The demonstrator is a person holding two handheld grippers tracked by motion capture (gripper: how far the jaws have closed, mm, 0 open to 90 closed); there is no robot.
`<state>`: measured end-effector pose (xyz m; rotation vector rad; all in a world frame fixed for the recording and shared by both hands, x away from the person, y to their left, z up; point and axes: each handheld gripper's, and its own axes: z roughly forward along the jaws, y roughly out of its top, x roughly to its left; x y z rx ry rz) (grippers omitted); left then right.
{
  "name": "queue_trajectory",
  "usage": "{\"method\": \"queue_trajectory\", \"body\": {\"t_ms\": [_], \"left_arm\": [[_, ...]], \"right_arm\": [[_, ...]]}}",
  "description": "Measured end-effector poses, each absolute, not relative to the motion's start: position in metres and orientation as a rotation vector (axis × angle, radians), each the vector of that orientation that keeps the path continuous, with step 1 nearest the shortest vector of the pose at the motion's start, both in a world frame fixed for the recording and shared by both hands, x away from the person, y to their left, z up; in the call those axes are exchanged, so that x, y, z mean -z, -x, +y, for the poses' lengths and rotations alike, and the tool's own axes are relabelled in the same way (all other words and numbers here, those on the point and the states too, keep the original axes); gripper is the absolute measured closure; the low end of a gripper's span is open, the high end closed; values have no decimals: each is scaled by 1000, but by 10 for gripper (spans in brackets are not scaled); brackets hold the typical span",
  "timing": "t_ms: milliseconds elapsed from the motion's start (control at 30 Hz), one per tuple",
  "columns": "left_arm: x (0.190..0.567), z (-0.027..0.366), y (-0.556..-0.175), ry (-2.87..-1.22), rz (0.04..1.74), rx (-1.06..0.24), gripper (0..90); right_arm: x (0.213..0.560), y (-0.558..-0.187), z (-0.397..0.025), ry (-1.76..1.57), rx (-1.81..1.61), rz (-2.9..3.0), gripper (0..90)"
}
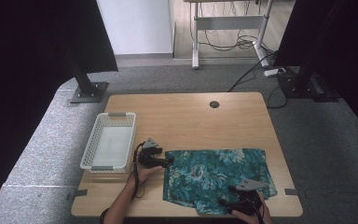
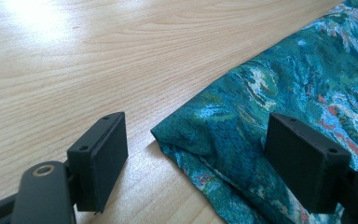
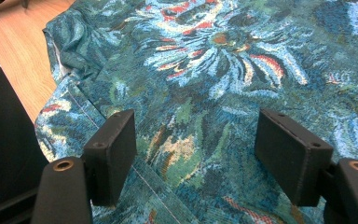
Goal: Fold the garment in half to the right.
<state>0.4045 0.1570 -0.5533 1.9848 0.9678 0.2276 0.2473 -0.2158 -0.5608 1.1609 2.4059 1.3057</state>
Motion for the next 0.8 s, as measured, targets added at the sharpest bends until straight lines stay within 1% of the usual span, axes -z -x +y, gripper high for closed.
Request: {"method": "queue_trajectory", "body": {"t_ms": [233, 800], "left_arm": [[554, 155, -411, -2009, 956, -197, 206], [553, 158, -415, -2014, 984, -251, 176]], "right_arm": [[561, -248, -216, -1156, -1303, 2410, 288], [561, -247, -216, -1154, -1304, 2411, 288]]}}
